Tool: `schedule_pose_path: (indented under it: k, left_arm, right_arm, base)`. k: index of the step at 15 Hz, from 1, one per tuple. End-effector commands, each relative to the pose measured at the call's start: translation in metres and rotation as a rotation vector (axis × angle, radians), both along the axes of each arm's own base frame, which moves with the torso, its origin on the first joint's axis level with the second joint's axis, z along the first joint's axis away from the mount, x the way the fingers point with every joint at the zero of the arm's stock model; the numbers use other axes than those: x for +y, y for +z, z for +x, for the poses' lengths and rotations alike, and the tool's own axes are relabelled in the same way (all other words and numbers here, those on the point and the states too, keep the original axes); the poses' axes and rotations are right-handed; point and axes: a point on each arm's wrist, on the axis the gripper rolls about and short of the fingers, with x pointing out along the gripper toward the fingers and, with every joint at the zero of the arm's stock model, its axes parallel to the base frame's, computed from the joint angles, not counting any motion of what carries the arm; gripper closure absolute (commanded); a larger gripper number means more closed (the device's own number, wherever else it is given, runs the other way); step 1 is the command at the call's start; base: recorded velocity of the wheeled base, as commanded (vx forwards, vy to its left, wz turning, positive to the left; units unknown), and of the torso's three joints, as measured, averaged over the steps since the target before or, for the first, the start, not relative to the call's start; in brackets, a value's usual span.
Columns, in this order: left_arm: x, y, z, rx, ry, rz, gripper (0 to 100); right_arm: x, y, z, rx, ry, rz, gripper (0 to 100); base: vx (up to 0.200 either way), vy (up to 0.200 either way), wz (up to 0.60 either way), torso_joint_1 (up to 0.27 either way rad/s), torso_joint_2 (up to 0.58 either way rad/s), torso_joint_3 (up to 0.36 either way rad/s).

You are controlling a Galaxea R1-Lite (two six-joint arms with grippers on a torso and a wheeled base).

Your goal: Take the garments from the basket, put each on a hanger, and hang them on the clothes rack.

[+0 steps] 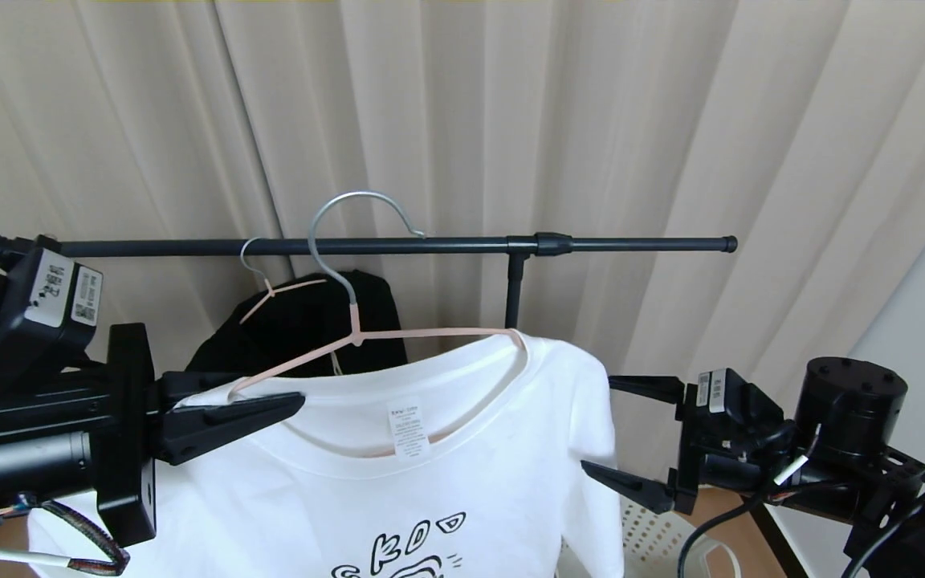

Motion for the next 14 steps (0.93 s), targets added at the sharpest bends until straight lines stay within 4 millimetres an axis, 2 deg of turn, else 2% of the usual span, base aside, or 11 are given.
schedule_pose_path:
  k: [1, 6, 7, 14]
  left_arm:
    - [0.0018, 0.0004, -0.0013, -0.004, 0.010, 0.000, 100]
    - [0.0039, 0.0026, -0.0031, -0.019, 0.037, 0.001, 100]
    - [0.0038, 0.0030, -0.0030, -0.021, 0.037, 0.001, 100]
    - [0.0048, -0.0012, -0.0052, -0.004, 0.039, 0.001, 100]
  right_arm:
    - [-0.0025, -0.0068, 0.0033, 0.014, -0.010, -0.011, 0]
    - [-0.0052, -0.0102, 0.0077, 0.018, -0.023, -0.015, 0]
    - [-0.0054, -0.0108, 0.0083, 0.020, -0.025, -0.016, 100]
    - [-0.0048, -0.0100, 0.0092, 0.016, -0.028, -0.013, 100]
  base:
    - [0.000, 0.000, 0.00, 0.000, 0.00, 0.000]
    - [0.000, 0.000, 0.00, 0.000, 0.00, 0.000]
    - [0.000, 0.000, 0.00, 0.000, 0.00, 0.000]
    - [0.000, 0.000, 0.00, 0.000, 0.00, 0.000]
